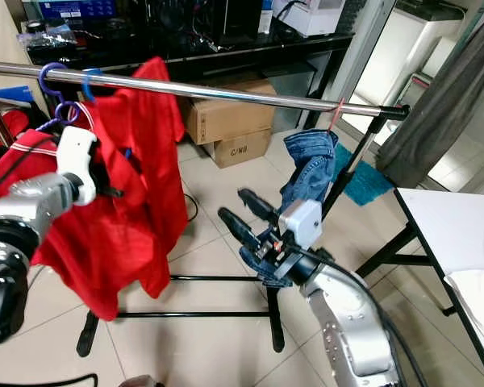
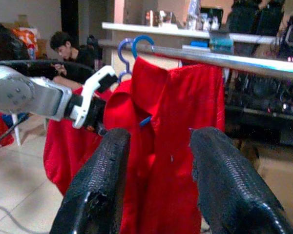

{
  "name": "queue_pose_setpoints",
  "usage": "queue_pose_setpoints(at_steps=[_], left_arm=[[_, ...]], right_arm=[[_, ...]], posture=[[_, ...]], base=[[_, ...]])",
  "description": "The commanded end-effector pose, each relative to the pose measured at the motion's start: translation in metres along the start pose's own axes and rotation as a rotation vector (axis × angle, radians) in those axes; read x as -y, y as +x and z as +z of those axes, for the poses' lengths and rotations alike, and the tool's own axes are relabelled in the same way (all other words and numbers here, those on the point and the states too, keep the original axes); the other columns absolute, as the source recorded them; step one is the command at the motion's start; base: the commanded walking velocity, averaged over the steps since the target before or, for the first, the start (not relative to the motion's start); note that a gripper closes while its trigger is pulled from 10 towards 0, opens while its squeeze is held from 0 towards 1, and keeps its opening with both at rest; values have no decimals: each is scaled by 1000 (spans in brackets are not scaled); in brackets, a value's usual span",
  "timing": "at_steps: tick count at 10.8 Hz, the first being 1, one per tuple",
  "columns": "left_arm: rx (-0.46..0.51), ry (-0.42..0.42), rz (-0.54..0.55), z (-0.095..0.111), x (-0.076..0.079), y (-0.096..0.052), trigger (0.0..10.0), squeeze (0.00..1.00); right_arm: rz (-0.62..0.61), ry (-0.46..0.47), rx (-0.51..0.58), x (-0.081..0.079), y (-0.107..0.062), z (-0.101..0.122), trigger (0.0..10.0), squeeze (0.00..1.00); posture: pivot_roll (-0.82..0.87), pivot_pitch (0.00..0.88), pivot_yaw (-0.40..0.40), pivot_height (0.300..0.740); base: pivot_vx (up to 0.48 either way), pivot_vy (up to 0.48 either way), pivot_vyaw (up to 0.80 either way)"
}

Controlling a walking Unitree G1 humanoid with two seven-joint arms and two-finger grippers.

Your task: Hang hanger

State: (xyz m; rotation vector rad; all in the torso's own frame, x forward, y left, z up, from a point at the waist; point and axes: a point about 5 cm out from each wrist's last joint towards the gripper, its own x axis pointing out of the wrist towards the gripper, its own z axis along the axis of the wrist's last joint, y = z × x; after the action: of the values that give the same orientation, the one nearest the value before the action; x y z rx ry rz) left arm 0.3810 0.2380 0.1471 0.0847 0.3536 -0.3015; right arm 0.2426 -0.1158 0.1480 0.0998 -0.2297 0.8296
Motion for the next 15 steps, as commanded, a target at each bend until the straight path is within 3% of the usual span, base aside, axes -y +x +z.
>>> queue_pose_setpoints(at_steps=[1, 4, 8, 15], left_arm=[[68, 22, 2, 19, 1, 2, 10000, 0], [71, -1, -10, 13, 5, 3, 10000, 0], [62, -107, 49, 13, -6, -1, 10000, 0], [53, -63, 69, 19, -10, -3, 10000, 0]], right_arm=[[-21, -7, -4, 4, -3, 3, 10000, 0], [-31, 4, -22, 2, -5, 0, 10000, 0], [-35, 0, -21, 2, -3, 1, 10000, 0], [-40, -14, -42, 3, -5, 4, 10000, 0]], posture=[[29, 0, -79, 740], [30, 0, -78, 740], [29, 0, -79, 740], [16, 0, -89, 740]], base=[[0, 0, 0], [0, 0, 0], [0, 0, 0], [0, 0, 0]])
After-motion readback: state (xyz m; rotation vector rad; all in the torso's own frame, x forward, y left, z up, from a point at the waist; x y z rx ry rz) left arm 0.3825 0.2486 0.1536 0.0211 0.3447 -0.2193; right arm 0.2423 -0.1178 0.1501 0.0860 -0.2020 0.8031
